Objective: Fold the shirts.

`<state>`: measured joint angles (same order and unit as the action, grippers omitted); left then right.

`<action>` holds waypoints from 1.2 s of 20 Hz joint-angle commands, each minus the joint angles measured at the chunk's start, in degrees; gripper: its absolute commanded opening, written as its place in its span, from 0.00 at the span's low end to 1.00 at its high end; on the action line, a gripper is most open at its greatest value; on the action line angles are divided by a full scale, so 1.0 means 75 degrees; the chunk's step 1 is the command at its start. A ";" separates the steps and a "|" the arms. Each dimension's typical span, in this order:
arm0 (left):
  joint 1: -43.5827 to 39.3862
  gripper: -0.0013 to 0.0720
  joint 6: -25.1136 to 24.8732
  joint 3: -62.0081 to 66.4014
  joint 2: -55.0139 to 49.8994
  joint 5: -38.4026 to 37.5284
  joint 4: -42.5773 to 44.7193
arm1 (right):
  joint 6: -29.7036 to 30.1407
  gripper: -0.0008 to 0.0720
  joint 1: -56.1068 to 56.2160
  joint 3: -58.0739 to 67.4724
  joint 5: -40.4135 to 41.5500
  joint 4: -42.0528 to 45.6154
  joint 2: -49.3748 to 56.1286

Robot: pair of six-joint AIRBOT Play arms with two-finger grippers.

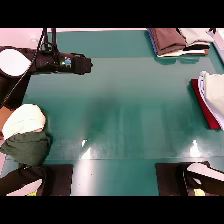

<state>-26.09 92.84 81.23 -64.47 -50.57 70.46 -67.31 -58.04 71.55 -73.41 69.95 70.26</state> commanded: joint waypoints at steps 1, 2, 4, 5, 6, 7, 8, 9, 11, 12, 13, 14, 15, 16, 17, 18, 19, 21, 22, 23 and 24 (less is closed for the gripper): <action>0.0000 0.05 -0.0041 0.0003 -0.0006 0.0000 0.0003 | -0.0312 0.67 -0.0580 -0.0539 -0.0192 0.0079 -0.0251; 0.0000 0.05 -0.0044 0.0003 -0.0006 0.0003 0.0003 | -0.0455 0.67 -0.0699 -0.0379 -0.0280 0.0073 -0.0256; 0.0000 0.05 -0.0041 0.0003 -0.0006 0.0006 0.0003 | -0.0510 0.67 -0.0743 0.0175 -0.0498 0.0017 -0.0256; 0.0000 0.05 -0.0041 0.0003 -0.0006 0.0000 0.0003 | -0.0510 0.67 -0.0662 0.0490 -0.0542 -0.0105 -0.0256; 0.0000 0.05 -0.0041 0.0003 -0.0006 0.0003 0.0003 | -0.0510 0.67 -0.0501 0.0860 -0.0562 -0.0256 -0.0256; 0.0000 0.05 -0.0041 0.0003 -0.0006 0.0003 0.0003 | -0.0513 0.66 -0.0271 0.1218 -0.0545 -0.0405 -0.0256; 0.0000 0.05 -0.0041 0.0003 -0.0006 0.0000 0.0003 | -0.0606 0.66 -0.0006 0.1530 -0.0484 -0.0530 -0.0256; 0.0000 0.05 -0.0038 0.0003 -0.0006 0.0000 0.0003 | -0.0778 0.66 0.0297 0.1804 -0.0437 -0.0697 -0.0256; 0.0000 0.05 -0.0041 0.0003 -0.0006 0.0064 0.0006 | -0.0860 0.66 0.1125 0.2215 -0.0475 -0.1172 -0.0256; 0.0003 0.05 -0.0041 0.0003 -0.0006 0.0076 0.0023 | -0.0860 0.66 0.1652 0.2337 -0.0580 -0.1393 -0.0256; 0.0003 0.05 -0.0041 0.0003 -0.0006 0.0064 0.0064 | -0.0935 0.66 0.2197 0.2404 -0.0682 -0.1475 -0.0256; 0.0000 0.05 -0.0038 0.0003 -0.0006 0.0047 0.0067 | -0.0970 0.66 0.2844 0.2384 -0.0723 -0.1571 -0.0286; 0.0000 0.05 -0.0038 0.0003 -0.0006 0.0032 0.0067 | -0.0968 0.66 0.3445 0.2326 -0.0720 -0.1574 -0.0312; 0.0000 0.05 -0.0038 0.0003 -0.0006 0.0064 0.0052 | -0.0965 0.66 0.4130 0.2253 -0.0705 -0.1574 -0.0309; 0.0000 0.05 -0.0038 0.0003 -0.0006 0.0085 0.0052 | -0.0965 0.66 0.4794 0.2171 -0.0688 -0.1533 -0.0303; 0.0000 0.05 -0.0038 0.0003 -0.0006 0.0085 0.0052 | -0.0962 0.66 0.5356 0.2090 -0.0670 -0.1512 -0.0303; 0.0000 0.05 -0.0035 0.0003 -0.0003 0.0087 0.0052 | -0.0962 0.66 0.5931 0.1985 -0.0606 -0.1512 -0.0303; 0.0000 0.05 -0.0012 0.0003 -0.0006 0.0114 0.0041 | -0.0962 0.60 0.6869 0.1769 -0.0504 -0.1515 -0.0303; 0.0000 0.05 -0.0012 0.0003 -0.0006 0.0114 0.0041 | -0.0956 0.51 0.7297 0.1655 -0.0484 -0.1512 -0.0303; 0.0000 0.05 -0.0012 0.0003 -0.0006 0.0114 0.0041 | -0.0938 0.38 0.7656 0.1553 -0.0452 -0.1510 -0.0303; 0.0000 0.05 -0.0012 0.0003 -0.0006 0.0117 0.0041 | -0.0758 0.12 0.7976 0.1480 -0.0440 -0.1512 -0.0303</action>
<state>-26.09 92.68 81.23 -64.47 -49.82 70.81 -74.35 -6.72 84.36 -77.38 58.74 68.03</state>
